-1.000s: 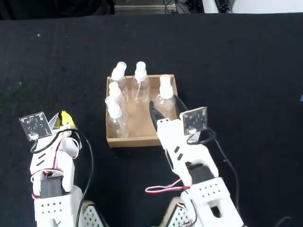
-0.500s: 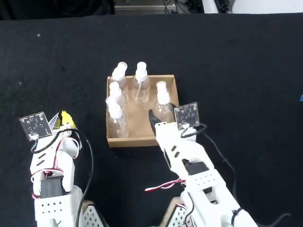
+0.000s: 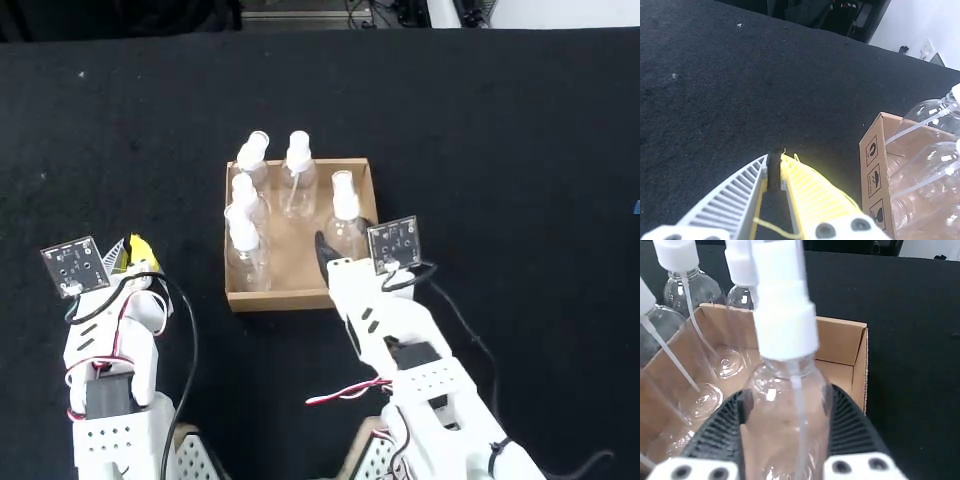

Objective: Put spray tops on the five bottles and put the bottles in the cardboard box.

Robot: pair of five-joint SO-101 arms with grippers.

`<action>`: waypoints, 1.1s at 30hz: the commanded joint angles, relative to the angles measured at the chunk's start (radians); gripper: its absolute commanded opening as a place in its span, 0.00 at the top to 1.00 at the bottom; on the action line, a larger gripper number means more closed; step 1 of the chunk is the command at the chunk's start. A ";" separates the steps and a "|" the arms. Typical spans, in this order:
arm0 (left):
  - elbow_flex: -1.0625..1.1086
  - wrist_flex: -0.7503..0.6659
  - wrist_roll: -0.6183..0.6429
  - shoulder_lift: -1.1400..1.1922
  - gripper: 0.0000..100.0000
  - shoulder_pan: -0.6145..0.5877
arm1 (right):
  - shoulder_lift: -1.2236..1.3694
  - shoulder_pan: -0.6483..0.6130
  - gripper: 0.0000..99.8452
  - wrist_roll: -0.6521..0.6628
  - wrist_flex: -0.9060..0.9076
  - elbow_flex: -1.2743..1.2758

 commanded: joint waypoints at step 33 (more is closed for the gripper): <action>0.022 0.005 -0.008 -0.020 0.97 -0.010 | 0.010 -0.057 0.67 0.000 0.058 -0.030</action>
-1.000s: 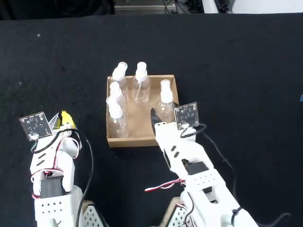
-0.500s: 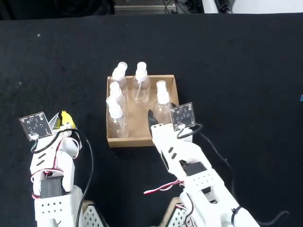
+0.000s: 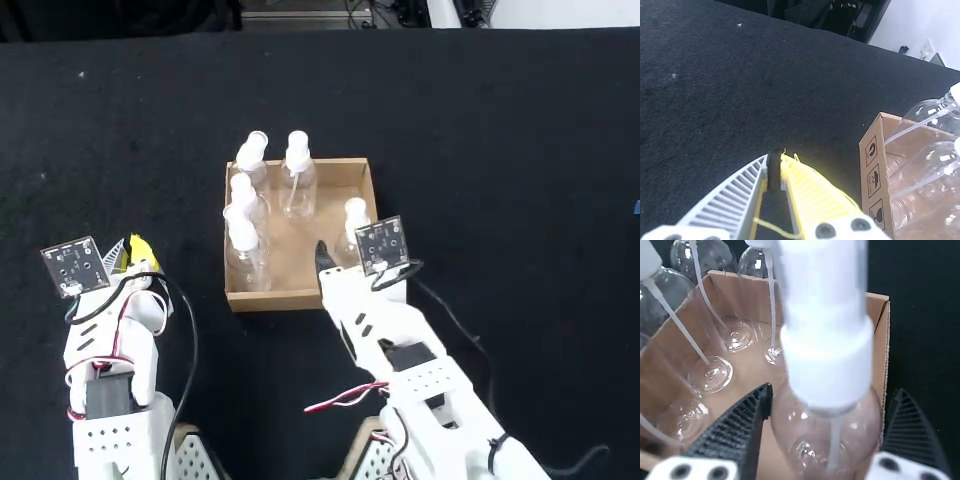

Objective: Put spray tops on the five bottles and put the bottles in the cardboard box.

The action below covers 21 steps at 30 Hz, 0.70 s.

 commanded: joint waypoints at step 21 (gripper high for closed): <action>0.022 0.005 -0.008 -0.020 0.97 -0.010 | -0.845 0.023 0.67 -0.009 0.601 -0.033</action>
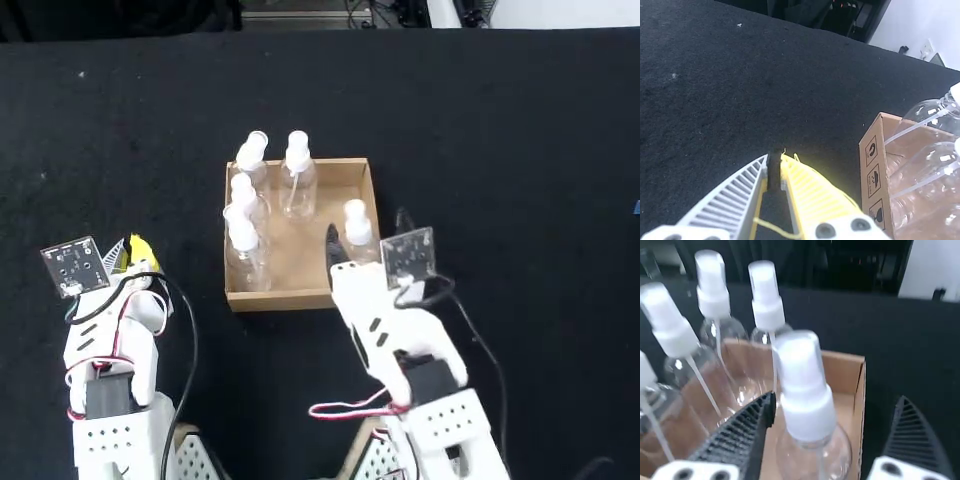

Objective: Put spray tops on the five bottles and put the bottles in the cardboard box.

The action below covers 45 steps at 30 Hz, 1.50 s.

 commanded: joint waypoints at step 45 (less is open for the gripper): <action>0.022 0.206 -0.370 -0.015 0.97 0.119 | -0.306 0.905 0.99 0.063 0.868 0.005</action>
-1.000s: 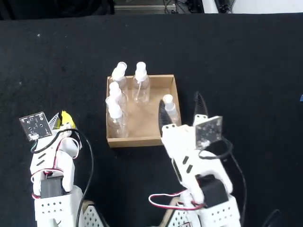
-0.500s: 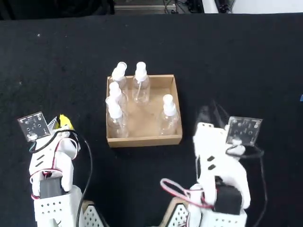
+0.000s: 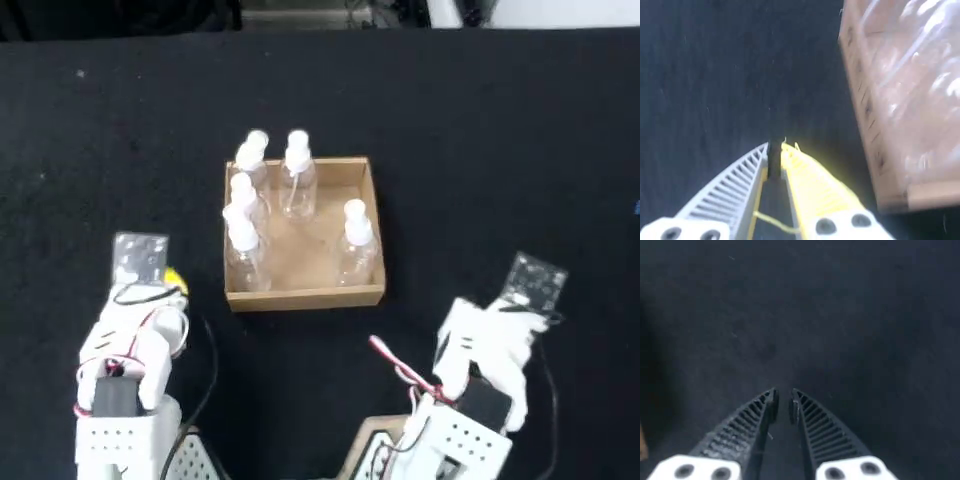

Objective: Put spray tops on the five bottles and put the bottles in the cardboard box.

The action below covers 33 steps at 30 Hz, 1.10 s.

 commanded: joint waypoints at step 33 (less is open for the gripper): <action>0.030 0.381 -0.071 -0.005 0.97 -0.082 | -0.097 -0.278 0.99 0.009 0.196 -0.002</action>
